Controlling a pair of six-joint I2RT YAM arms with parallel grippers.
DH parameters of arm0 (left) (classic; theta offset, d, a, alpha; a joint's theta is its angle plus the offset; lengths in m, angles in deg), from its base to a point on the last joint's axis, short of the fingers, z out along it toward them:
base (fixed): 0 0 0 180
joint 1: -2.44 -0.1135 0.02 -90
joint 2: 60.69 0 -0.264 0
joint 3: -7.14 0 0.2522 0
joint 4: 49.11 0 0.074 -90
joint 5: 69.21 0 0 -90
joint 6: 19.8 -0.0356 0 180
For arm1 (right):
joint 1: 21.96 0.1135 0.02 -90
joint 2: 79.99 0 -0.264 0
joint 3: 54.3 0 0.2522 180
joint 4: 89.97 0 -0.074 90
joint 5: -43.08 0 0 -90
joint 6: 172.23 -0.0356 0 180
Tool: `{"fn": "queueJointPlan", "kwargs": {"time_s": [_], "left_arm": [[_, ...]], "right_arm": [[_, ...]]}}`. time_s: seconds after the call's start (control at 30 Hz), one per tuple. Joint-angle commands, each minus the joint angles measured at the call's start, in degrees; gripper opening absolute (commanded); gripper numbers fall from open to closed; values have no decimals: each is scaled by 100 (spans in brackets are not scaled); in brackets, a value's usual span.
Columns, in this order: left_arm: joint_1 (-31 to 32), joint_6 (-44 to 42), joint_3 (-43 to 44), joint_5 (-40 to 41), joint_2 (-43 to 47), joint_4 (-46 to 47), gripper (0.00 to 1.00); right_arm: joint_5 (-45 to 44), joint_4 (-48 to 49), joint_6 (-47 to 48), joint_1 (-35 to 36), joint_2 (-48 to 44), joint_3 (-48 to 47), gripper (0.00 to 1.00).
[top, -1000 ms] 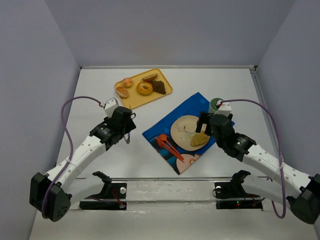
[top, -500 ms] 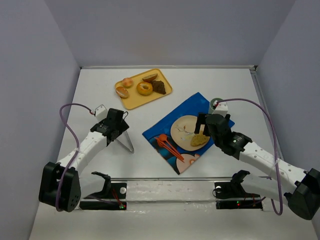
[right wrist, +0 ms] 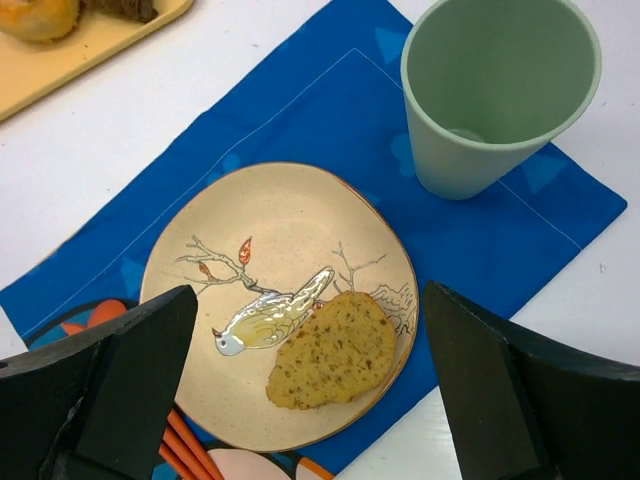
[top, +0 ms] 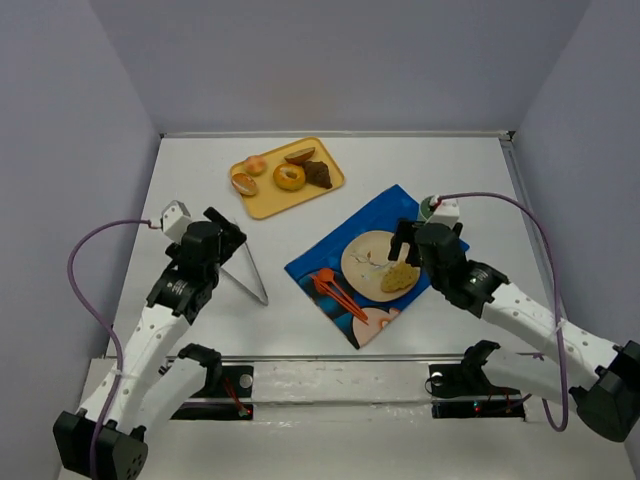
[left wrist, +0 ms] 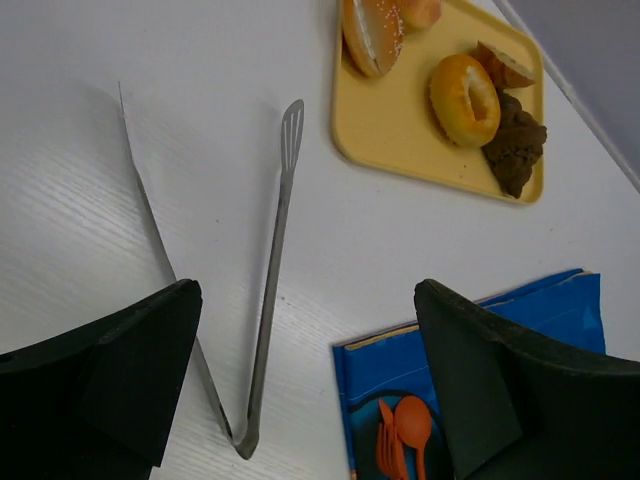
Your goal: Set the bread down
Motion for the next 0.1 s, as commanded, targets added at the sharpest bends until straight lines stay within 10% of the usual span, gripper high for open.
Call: {"fn": "queueJointPlan", "kwargs": {"time_s": [0.0,0.07], "left_arm": [[0,-108,62,122,219,313,99],[0,-117,-9,113,307,427,99]], "right_arm": [[-324,56,-77,-39,-228,-249,100],[-306,47,-129,-39,-264,-258,100]]}}
